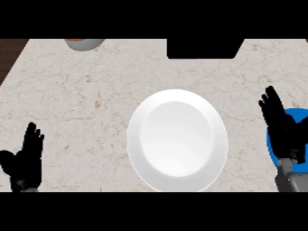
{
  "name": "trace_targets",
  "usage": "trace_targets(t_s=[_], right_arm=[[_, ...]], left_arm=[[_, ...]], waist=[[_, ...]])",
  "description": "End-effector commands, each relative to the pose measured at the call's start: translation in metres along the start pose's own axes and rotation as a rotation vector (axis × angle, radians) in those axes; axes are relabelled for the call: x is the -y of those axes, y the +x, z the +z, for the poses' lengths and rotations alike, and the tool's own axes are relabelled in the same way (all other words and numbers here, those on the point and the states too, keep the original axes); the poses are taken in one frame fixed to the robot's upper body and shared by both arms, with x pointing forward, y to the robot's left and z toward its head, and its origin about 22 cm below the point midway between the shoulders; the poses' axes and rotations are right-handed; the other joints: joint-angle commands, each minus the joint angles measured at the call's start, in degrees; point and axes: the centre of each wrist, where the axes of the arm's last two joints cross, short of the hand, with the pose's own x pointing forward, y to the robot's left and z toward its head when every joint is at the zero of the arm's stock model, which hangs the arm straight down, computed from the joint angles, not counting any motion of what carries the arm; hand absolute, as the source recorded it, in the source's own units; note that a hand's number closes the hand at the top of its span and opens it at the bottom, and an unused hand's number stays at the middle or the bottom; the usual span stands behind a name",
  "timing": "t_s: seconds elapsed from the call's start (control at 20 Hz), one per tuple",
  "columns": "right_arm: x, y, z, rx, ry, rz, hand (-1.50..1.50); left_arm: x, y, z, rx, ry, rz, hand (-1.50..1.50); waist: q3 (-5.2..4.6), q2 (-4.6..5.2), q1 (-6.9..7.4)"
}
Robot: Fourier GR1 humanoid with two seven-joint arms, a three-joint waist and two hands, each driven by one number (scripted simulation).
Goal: Pick the sweet potato from the plate and place it in the plate
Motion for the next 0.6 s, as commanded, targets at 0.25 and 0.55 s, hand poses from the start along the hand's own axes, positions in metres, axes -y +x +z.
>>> trace_targets(t_s=[0.25,0.55], right_arm=[[0.045,0.061,-0.018,0.17,0.311,-0.561,-1.5],[0.21,0.048,0.024,0.38,-0.111,-0.403,-1.5]], left_arm=[[-0.037,0.035,-0.013,0.282,-0.15,-0.343,0.0],[-0.03,0.043,-0.01,0.292,-0.241,-0.364,0.0]], waist=[[-0.61,-0.9,-3.93],[-1.3,0.26,-3.15]])
